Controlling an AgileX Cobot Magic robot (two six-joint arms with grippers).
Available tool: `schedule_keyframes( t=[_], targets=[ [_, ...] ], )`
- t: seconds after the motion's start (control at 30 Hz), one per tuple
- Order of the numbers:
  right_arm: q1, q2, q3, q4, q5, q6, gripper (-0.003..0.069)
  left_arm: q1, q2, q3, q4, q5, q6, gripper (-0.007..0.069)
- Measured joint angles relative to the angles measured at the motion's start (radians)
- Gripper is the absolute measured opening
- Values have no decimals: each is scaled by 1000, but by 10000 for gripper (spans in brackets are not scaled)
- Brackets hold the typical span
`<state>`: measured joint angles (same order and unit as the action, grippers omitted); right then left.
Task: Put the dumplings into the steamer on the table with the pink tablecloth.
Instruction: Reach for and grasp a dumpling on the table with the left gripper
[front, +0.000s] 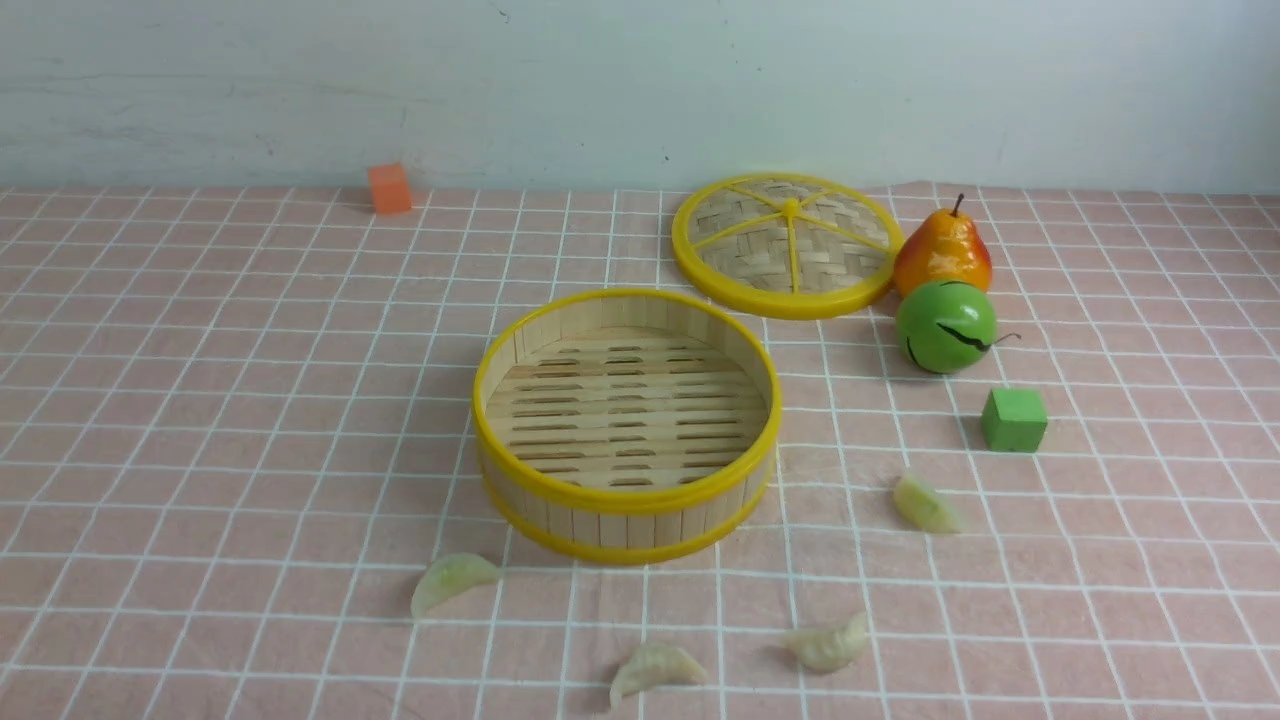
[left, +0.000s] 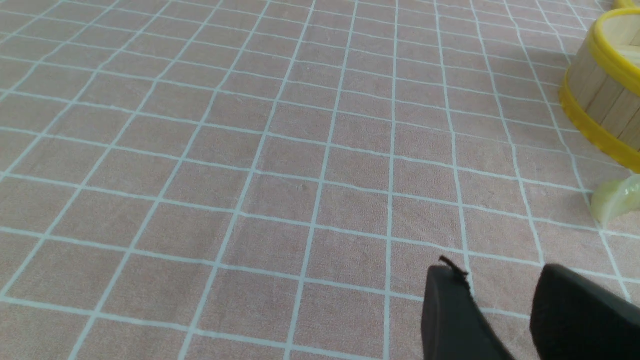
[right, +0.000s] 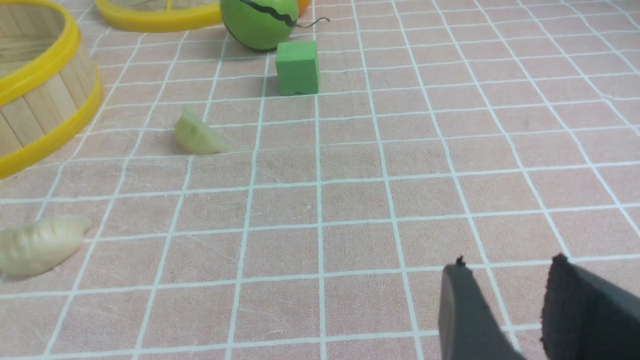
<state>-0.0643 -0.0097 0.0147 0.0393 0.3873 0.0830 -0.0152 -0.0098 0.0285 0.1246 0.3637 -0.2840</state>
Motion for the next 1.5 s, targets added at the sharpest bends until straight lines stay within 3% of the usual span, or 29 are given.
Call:
schedule_keyframes(
  t=[1.5],
  targets=[
    [0,0,0,-39,0,0,239,0,0,0,-23,1,0,238]
  ],
)
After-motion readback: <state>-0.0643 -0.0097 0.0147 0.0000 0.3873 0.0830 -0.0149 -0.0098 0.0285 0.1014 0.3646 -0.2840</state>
